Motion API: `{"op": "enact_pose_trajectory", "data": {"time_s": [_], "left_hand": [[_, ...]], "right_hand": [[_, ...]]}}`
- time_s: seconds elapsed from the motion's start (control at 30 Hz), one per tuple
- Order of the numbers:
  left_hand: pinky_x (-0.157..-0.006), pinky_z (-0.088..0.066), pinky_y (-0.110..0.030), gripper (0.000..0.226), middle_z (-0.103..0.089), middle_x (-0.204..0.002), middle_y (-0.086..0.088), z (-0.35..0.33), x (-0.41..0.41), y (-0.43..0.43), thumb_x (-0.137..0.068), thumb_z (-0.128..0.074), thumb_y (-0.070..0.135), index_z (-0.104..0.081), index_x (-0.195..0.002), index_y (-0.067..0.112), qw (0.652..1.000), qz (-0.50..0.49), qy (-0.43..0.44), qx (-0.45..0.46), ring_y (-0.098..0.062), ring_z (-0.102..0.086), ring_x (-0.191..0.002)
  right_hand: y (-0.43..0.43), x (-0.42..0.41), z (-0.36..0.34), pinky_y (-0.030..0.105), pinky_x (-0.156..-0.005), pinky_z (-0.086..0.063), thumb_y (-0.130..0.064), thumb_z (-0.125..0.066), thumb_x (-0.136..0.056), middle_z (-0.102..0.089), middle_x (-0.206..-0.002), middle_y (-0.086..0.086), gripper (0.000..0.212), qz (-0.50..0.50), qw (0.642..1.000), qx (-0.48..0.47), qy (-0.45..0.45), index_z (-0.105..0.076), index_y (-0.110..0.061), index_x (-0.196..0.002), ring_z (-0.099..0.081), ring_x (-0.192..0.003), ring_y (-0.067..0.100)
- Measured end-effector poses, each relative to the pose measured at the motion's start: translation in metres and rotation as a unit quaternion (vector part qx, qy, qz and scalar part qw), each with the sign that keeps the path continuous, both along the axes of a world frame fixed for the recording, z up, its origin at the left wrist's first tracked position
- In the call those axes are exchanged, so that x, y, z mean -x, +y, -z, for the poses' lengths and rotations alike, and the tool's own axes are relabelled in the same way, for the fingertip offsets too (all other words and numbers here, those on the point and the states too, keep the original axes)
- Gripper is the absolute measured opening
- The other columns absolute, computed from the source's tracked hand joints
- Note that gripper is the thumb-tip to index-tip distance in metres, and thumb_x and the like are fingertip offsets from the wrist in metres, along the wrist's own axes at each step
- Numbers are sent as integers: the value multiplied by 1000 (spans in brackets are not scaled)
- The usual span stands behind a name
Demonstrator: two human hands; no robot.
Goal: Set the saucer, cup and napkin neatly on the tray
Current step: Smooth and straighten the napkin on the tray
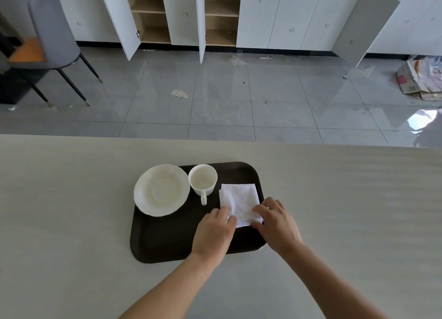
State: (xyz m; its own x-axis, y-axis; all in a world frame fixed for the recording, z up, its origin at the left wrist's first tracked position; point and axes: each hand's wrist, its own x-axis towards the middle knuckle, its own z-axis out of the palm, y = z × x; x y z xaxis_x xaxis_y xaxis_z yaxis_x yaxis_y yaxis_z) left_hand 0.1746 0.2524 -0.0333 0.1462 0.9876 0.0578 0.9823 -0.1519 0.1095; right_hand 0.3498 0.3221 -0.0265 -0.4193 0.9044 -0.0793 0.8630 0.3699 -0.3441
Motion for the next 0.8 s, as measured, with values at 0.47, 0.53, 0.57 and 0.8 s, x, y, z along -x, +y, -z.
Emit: {"op": "enact_pose_trajectory", "data": {"time_s": [0.47, 0.53, 0.57, 0.8], "left_hand": [[-60, -50, -27, 16, -58, -72, -3, -16, -6, 22, -68, -75, 8, -61, -71, 15, 996, 26, 84, -14, -17, -53, -64], [-61, -51, -27, 17, -58, -72, -3, -17, -6, 26, -68, -77, 10, -62, -71, 15, 996, 23, 86, -12, -16, -53, -64], [-61, -51, -27, 17, -58, -72, -3, -18, -6, 27, -68, -78, 10, -62, -71, 15, 996, 21, 87, -12, -16, -54, -64], [-57, -49, -27, 19, -57, -69, -3, -22, -7, 35, -64, -78, 7, -61, -67, 15, 994, 7, 106, -10, -16, -53, -61]], "right_hand": [[21, 6, 3, 35, -59, -53, -31, -69, -86, -58, -106, -2, 22, -6, 999, -31, -6, -67, -21, -105, -52, -101, 21], [24, 7, 4, 35, -57, -52, -31, -69, -85, -58, -104, -2, 21, -8, 999, -36, -7, -67, -21, -104, -52, -100, 21], [25, 7, 5, 34, -55, -51, -30, -70, -84, -58, -103, -2, 20, -8, 999, -39, -7, -67, -21, -103, -52, -99, 21], [33, 11, 7, 34, -55, -51, -28, -71, -84, -59, -104, -2, 20, -11, 999, -46, -5, -68, -22, -103, -52, -100, 21]]}}
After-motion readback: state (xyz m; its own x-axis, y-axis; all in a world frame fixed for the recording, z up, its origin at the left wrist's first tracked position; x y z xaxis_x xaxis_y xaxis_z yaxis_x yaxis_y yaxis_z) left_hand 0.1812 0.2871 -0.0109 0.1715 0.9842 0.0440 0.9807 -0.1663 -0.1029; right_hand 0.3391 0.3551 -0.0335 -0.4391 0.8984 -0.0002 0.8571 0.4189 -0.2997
